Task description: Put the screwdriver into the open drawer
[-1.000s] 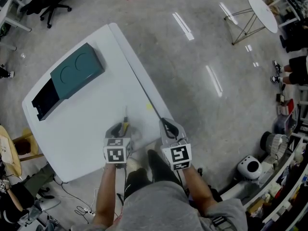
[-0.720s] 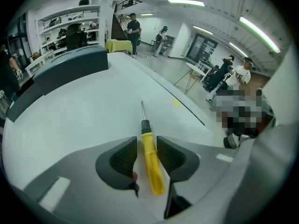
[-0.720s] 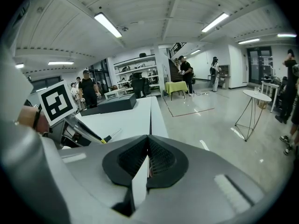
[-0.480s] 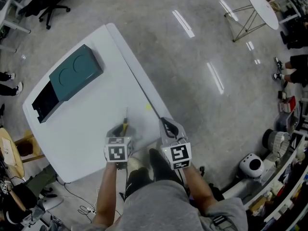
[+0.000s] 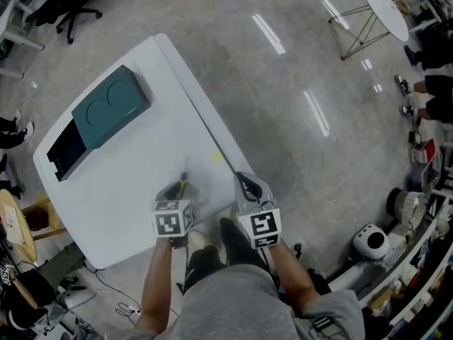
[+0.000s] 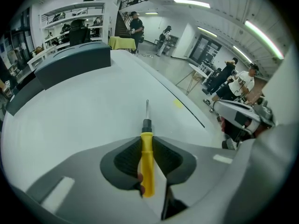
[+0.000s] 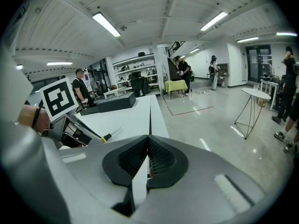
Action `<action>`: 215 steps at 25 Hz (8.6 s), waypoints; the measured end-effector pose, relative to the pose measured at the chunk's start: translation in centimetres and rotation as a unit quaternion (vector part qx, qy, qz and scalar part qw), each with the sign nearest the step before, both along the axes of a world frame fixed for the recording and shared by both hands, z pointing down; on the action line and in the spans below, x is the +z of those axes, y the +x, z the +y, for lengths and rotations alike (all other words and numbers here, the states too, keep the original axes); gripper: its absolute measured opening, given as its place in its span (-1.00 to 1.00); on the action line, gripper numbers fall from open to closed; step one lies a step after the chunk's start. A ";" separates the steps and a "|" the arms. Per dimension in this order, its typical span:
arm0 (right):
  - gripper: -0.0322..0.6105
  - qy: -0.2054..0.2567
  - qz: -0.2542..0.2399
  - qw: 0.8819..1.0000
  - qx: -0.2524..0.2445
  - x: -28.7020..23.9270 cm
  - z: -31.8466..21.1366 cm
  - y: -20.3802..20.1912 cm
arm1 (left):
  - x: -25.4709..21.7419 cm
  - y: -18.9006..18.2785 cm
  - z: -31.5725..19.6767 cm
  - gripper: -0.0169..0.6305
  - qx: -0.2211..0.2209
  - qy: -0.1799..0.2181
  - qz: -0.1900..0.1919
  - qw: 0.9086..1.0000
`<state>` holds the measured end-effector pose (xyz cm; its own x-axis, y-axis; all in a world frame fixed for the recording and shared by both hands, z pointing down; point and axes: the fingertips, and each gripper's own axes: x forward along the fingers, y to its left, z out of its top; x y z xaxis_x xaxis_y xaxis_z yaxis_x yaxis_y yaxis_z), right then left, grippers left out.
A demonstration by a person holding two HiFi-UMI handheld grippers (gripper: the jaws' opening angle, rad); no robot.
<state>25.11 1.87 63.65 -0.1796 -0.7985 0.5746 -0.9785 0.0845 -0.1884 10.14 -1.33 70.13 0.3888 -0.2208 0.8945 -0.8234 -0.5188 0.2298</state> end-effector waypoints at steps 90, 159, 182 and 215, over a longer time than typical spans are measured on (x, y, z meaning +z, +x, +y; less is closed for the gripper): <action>-0.89 0.180 -0.003 0.960 -0.214 -19.6 -9.8 -30.7 | -25.5 -28.8 -5.2 -0.69 -0.225 0.349 0.097 0.904; -0.89 0.030 0.009 0.980 -0.198 -6.4 -23.8 -40.1 | -9.0 -36.5 -28.1 -0.68 0.068 0.362 -0.081 0.926; -0.89 0.016 0.013 0.986 -0.164 -5.6 -23.7 -38.3 | -4.6 -35.0 -28.8 -0.68 0.152 0.337 -0.121 0.921; -0.89 0.018 0.011 0.987 -0.160 -6.0 -23.6 -38.1 | -4.4 -35.2 -29.4 -0.64 0.100 0.327 -0.094 0.935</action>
